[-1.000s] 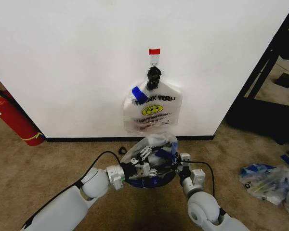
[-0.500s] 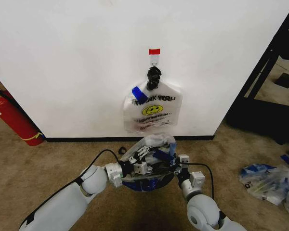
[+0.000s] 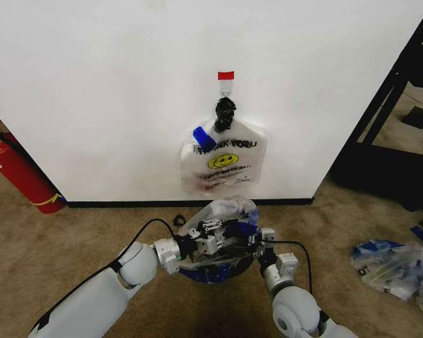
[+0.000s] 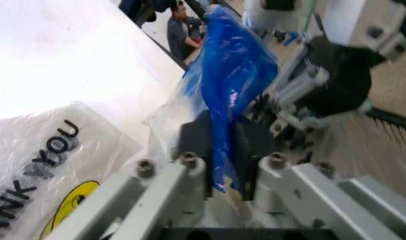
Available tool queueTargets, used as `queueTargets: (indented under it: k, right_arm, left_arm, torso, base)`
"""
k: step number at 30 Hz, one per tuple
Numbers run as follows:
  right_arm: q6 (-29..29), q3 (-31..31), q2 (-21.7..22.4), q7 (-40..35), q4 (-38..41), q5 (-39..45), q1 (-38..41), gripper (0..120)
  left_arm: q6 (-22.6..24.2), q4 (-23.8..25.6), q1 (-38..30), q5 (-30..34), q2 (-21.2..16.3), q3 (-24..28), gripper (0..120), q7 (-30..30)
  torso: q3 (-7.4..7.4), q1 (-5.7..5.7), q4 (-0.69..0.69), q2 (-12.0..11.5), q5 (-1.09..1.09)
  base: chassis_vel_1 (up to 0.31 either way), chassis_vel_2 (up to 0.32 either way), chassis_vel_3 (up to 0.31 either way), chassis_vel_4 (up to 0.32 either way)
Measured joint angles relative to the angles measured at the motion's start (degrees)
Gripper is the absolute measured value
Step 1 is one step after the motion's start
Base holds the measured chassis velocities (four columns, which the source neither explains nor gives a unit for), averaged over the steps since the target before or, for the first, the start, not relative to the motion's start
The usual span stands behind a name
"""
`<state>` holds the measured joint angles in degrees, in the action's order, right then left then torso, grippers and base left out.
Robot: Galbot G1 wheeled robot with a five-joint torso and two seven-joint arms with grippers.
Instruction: Pick up the garbage bag from the wall and place it over the trash bin.
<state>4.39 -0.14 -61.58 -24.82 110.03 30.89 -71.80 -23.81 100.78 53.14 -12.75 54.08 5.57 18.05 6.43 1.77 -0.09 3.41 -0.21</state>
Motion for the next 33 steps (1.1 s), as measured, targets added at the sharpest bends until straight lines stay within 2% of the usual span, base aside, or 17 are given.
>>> queueTargets:
  k: [2,8,12,14,16,18,20,26,33]
  right_arm:
    - [0.0,-0.1,0.0,0.0,0.0,0.0,0.0,0]
    - [-1.3,0.2,0.3,1.3,-0.7,-0.4,-0.4,0]
    - [-7.0,1.9,1.3,9.6,-3.7,-2.0,-0.7,0]
    - [-7.8,2.2,1.4,10.7,-4.0,-2.1,-0.7,0]
    - [-9.7,2.9,2.0,14.2,-5.1,-2.3,-0.6,0]
    - [-9.9,2.9,2.1,14.5,-5.2,-2.2,-0.6,0]
    - [-12.8,3.6,2.8,20.2,-6.8,-1.1,-0.3,0]
    - [-15.0,3.8,2.8,24.2,-8.2,2.7,-0.1,0]
    - [-14.9,3.8,1.9,22.2,-5.5,12.8,-0.2,0]
  left_arm:
    - [0.7,-0.2,-0.1,1.3,0.2,0.5,0,-0.8]
    - [5.1,0.4,-0.6,11.1,0.6,1.3,0,-5.5]
    - [11.6,3.8,-1.3,22.8,0.0,0.5,0,-10.8]
    - [12.5,4.1,-1.4,24.0,-0.1,0.1,0,-11.4]
    - [16.0,5.0,-1.5,27.7,-0.8,-1.7,0,-13.4]
    - [16.5,5.0,-1.5,28.1,-0.9,-1.9,0,-13.7]
    - [22.8,4.3,-1.3,34.1,-1.8,-5.2,0,-18.2]
    - [23.8,0.5,0.4,32.6,-2.5,-8.7,0,-17.6]
    - [20.3,-2.1,2.8,27.5,-2.3,-10.5,0,-12.9]
  torso:
    - [0.00,0.00,0.00,0.0,0.00]
    - [0.00,0.00,0.00,0.0,0.00]
    - [0.00,0.00,-0.01,0.0,0.00]
    - [0.00,0.00,-0.01,0.0,0.00]
    - [0.00,0.00,-0.01,0.0,0.01]
    - [0.00,0.00,-0.01,0.0,0.01]
    - [0.00,0.00,0.01,0.0,0.00]
    - [0.00,0.00,0.00,0.0,0.00]
    - [0.00,0.00,0.00,0.0,-0.01]
  base:
    - [0.000,0.000,0.000,0.000]
    - [0.000,0.000,0.000,0.000]
    - [0.000,0.000,0.000,0.000]
    - [0.000,0.000,0.000,0.000]
    - [0.000,0.000,0.000,0.000]
    - [0.000,0.000,0.000,0.000]
    - [0.000,0.000,0.000,0.000]
    - [0.000,0.000,0.000,0.000]
    - [0.000,0.000,0.000,0.000]
